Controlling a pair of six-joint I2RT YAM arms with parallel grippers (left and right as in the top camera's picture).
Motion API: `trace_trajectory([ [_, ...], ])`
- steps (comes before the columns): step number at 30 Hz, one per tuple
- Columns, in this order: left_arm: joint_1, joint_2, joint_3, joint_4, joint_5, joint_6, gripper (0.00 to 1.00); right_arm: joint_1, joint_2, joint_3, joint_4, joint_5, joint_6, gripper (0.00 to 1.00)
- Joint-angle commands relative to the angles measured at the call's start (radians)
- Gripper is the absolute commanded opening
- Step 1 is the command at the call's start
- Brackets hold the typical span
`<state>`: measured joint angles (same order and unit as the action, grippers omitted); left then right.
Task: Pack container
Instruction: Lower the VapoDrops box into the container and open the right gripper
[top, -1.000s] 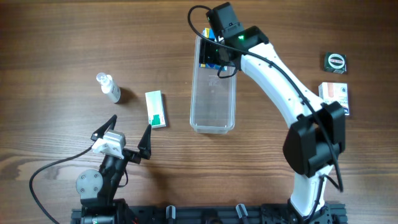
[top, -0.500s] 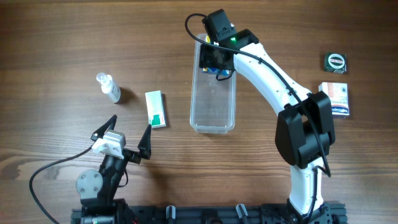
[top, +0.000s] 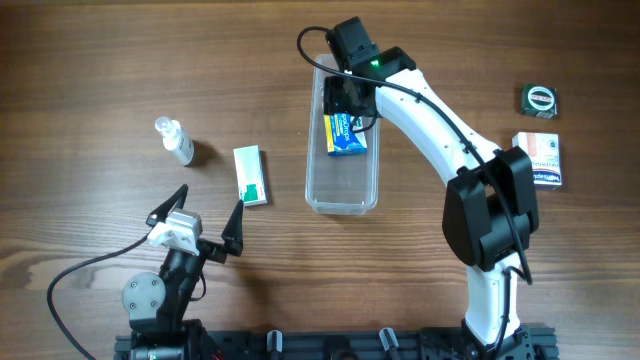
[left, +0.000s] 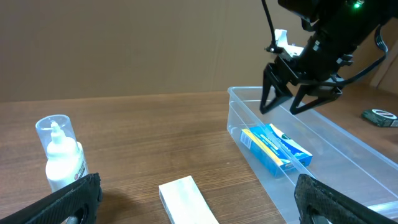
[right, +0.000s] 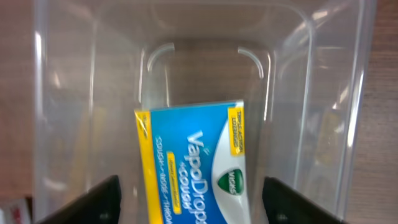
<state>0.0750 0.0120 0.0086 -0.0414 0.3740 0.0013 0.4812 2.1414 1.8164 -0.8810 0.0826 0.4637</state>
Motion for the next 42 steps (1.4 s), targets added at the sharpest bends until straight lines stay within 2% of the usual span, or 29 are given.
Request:
trace_trajectory([
  [1,0.004,-0.009,-0.003,-0.004,-0.009,-0.01,1.0,0.016,-0.029,0.018,-0.064,-0.016,-0.071,0.45],
  [3,0.004,-0.009,-0.003,-0.004,-0.009,-0.01,1.0,0.029,-0.034,0.018,-0.127,-0.017,-0.071,0.23],
  [5,0.004,-0.009,-0.003,-0.004,-0.009,-0.01,1.0,0.043,-0.034,0.018,-0.194,-0.016,-0.072,0.07],
  [6,0.004,-0.009,-0.003,-0.004,-0.009,-0.01,1.0,0.051,-0.034,0.016,-0.224,-0.016,-0.072,0.04],
  [12,0.004,-0.009,-0.003,-0.005,-0.009,-0.01,1.0,0.073,-0.034,-0.031,-0.245,-0.036,-0.067,0.04],
  [21,0.004,-0.009,-0.003,-0.004,-0.009,-0.01,1.0,0.069,-0.034,-0.18,-0.09,-0.082,-0.061,0.05],
  [33,0.004,-0.009,-0.003,-0.004,-0.009,-0.01,1.0,0.069,0.01,-0.189,0.002,-0.107,-0.042,0.04],
  [42,0.004,-0.009,-0.003,-0.004,-0.009,-0.01,1.0,0.066,0.011,-0.177,-0.01,-0.084,-0.045,0.04],
])
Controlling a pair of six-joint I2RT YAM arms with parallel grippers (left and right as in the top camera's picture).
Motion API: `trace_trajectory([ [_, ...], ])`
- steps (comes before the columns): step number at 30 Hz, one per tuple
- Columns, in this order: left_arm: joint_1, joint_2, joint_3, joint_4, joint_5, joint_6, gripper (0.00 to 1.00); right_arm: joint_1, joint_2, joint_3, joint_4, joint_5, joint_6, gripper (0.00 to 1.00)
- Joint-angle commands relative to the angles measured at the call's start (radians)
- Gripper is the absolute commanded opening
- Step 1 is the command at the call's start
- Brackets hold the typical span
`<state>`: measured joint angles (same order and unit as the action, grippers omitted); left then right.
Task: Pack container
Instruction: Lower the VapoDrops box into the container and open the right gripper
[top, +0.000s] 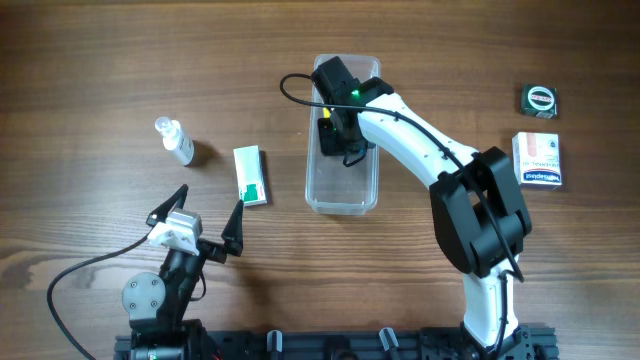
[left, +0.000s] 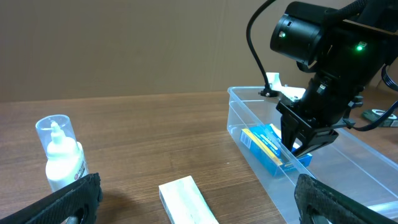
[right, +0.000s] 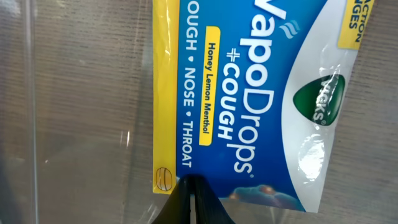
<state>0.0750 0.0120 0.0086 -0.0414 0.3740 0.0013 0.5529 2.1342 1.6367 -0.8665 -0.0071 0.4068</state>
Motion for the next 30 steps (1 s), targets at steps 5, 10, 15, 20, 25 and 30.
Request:
trace_trajectory([
  [5,0.004,-0.009,-0.003,-0.004,-0.009,-0.01,1.0,-0.007,0.013,0.013,-0.145,0.005,-0.005,0.04],
  [10,0.004,-0.009,-0.003,-0.004,-0.009,-0.01,1.0,-0.007,0.015,0.006,-0.101,0.005,-0.014,0.04],
  [15,0.004,-0.009,-0.003,-0.004,-0.009,-0.01,1.0,-0.007,0.018,0.005,-0.05,0.005,0.014,0.04],
  [20,0.004,-0.009,-0.003,-0.004,-0.009,-0.01,1.0,-0.007,0.019,0.005,-0.031,0.006,0.015,0.04],
  [25,0.004,-0.009,-0.003,-0.004,-0.009,-0.01,1.0,-0.007,0.019,0.005,-0.051,0.001,0.015,0.04],
  [30,0.004,-0.009,-0.003,-0.004,-0.009,-0.01,1.0,-0.008,0.019,0.004,-0.084,-0.036,-0.014,0.04],
])
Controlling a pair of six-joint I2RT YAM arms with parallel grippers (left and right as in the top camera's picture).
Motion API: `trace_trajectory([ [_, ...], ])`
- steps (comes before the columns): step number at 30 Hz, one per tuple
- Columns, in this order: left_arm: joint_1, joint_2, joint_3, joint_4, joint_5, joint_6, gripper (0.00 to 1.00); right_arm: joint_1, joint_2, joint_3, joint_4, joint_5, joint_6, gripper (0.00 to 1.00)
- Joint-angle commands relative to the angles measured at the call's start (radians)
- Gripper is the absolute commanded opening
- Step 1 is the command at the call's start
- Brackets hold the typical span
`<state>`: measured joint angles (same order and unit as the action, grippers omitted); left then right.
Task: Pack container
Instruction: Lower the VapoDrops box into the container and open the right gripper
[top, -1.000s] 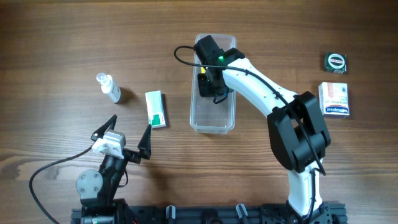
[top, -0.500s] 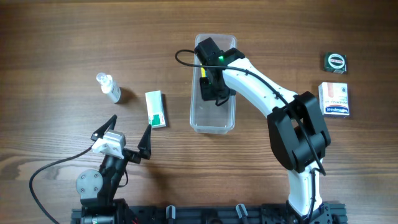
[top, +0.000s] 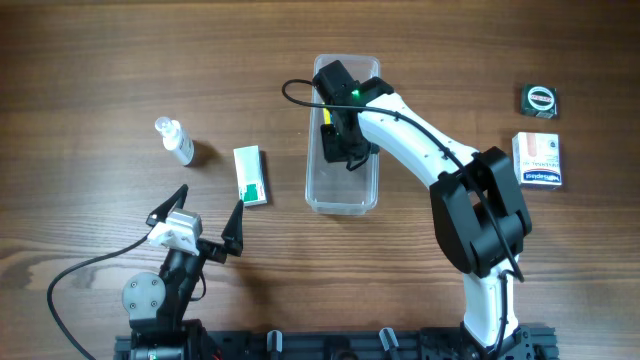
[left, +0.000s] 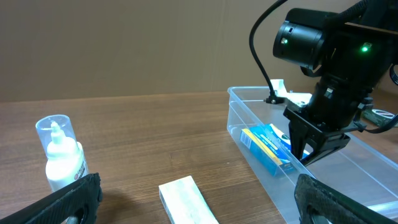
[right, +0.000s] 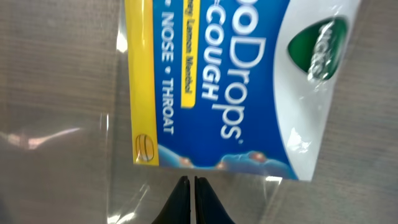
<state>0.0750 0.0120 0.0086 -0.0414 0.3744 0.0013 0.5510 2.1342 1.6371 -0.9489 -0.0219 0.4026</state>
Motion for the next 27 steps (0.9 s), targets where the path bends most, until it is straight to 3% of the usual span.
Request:
trace_trajectory([
  [1,0.004,-0.009,-0.003,-0.004,-0.009,-0.01,1.0,-0.006,0.019,0.003,0.006,-0.02,-0.01,0.04],
  [16,0.004,-0.009,-0.003,-0.004,-0.009,-0.01,1.0,-0.006,0.019,-0.04,0.075,0.0,0.016,0.04],
  [27,0.004,-0.009,-0.003,-0.004,-0.009,-0.01,1.0,-0.006,0.013,0.037,-0.069,-0.002,-0.036,0.04],
])
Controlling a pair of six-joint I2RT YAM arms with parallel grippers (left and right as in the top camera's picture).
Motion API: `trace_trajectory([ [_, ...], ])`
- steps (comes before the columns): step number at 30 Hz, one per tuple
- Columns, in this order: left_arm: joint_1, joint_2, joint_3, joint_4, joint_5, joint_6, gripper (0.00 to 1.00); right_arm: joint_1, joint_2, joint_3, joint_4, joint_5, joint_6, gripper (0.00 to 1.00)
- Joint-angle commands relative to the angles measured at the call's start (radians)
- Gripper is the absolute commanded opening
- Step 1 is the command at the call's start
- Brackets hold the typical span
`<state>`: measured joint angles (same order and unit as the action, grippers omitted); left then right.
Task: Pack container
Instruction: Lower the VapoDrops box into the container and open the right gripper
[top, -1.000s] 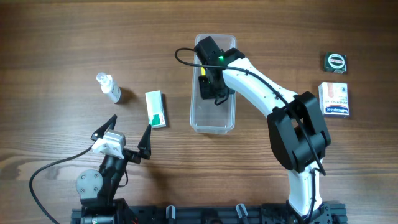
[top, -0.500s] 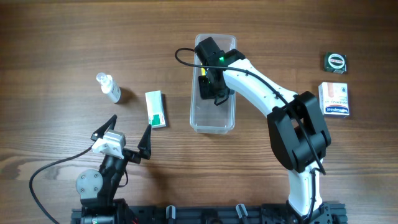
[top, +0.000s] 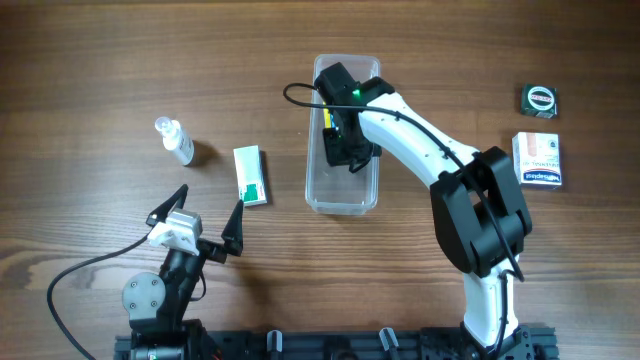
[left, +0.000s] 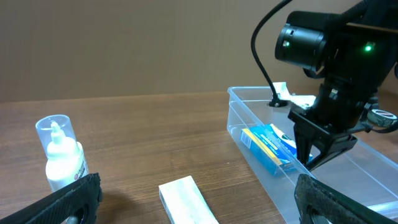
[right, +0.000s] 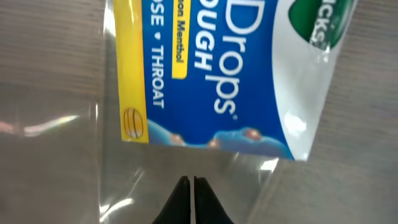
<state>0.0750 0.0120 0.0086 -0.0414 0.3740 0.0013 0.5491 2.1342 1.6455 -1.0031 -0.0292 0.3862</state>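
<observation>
The clear plastic container (top: 342, 190) lies lengthwise at the table's middle. A blue and yellow VapoDrops pack (right: 217, 74) lies flat in its far half, and it also shows in the left wrist view as the pack (left: 273, 146). My right gripper (right: 191, 185) is shut with nothing in it, low inside the container just past the pack's near edge. In the overhead view the right gripper (top: 352, 158) covers most of the pack. My left gripper (top: 212, 198) stands open near the table's front, apart from everything.
A green and white box (top: 250, 175) lies left of the container, with a small clear bottle (top: 177, 141) further left. At the far right are a red and white box (top: 537, 160) and a small dark round-faced item (top: 541, 98).
My shut right gripper has moved a little further toward the container's near end, so the pack sits higher in the wrist view. The pack and the left arm have not moved.
My right gripper stood open above the container's far end, with the pack lying below it. Then it was shut and low over the pack's near edge. Since then it has stood further toward the near end at each moment, while the pack stayed put.
</observation>
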Motion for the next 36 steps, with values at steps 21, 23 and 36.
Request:
trace_trajectory([
  [21,0.004,-0.003,-0.003,-0.004,-0.009,-0.01,1.0,-0.004,0.021,-0.019,0.093,0.009,-0.012,0.04],
  [23,0.004,-0.003,-0.003,-0.004,-0.009,-0.01,1.0,-0.005,0.021,-0.019,0.111,0.018,-0.012,0.04],
  [36,0.004,-0.003,-0.003,-0.004,-0.009,-0.01,1.0,-0.005,0.001,-0.005,0.064,0.015,-0.047,0.04],
])
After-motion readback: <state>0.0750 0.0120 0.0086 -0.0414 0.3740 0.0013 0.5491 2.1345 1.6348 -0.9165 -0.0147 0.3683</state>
